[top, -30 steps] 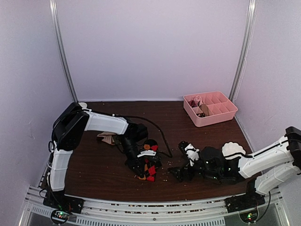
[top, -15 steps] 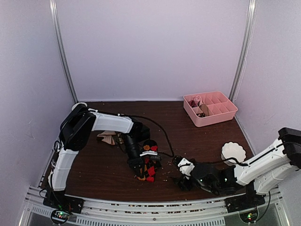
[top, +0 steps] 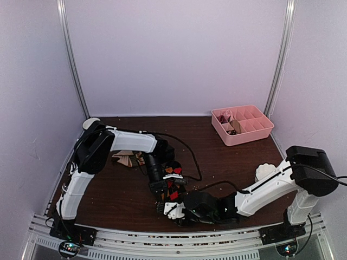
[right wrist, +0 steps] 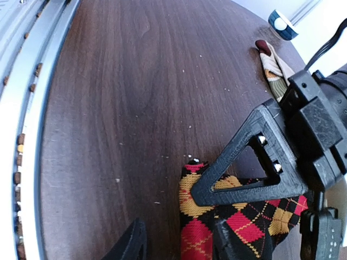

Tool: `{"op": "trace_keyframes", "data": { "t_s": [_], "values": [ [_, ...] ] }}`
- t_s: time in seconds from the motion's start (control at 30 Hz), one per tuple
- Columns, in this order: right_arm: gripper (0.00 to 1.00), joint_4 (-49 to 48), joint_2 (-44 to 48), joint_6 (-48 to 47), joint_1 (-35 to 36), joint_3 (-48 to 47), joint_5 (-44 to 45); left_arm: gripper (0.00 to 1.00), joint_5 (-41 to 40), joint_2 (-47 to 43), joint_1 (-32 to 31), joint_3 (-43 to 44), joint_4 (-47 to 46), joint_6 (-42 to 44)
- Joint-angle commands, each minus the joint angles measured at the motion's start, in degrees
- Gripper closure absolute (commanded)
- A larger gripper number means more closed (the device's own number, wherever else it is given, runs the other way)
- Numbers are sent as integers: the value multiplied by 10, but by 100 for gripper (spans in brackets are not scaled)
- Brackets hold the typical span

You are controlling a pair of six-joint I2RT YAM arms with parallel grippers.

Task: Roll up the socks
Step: Roll the sock at the center of the board.

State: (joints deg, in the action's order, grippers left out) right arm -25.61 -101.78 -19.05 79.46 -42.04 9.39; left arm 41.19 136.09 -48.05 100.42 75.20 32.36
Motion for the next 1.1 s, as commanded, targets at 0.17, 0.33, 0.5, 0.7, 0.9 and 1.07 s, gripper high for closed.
{"op": "trace_keyframes", "data": {
  "t_s": [0.17, 0.33, 0.5, 0.7, 0.9, 1.07],
  "values": [
    [65, 49, -47, -52, -44, -33, -47, 100, -129, 59, -1, -13, -43, 3],
    [69, 48, -62, -51, -52, -36, -45, 100, -125, 59, -1, -12, -41, 8],
    [80, 50, -76, -48, -54, -39, -48, 100, -128, 59, -1, -8, -40, 11],
    [100, 69, -72, -18, -62, -26, -75, 81, -150, 24, 4, -26, -79, 0],
    [100, 93, -65, 71, -110, -7, -155, 67, -150, -102, 23, -118, -185, -13],
    [100, 118, -63, 139, -157, -7, -251, 65, -144, -207, 29, -208, -274, -6]
  ]
}}
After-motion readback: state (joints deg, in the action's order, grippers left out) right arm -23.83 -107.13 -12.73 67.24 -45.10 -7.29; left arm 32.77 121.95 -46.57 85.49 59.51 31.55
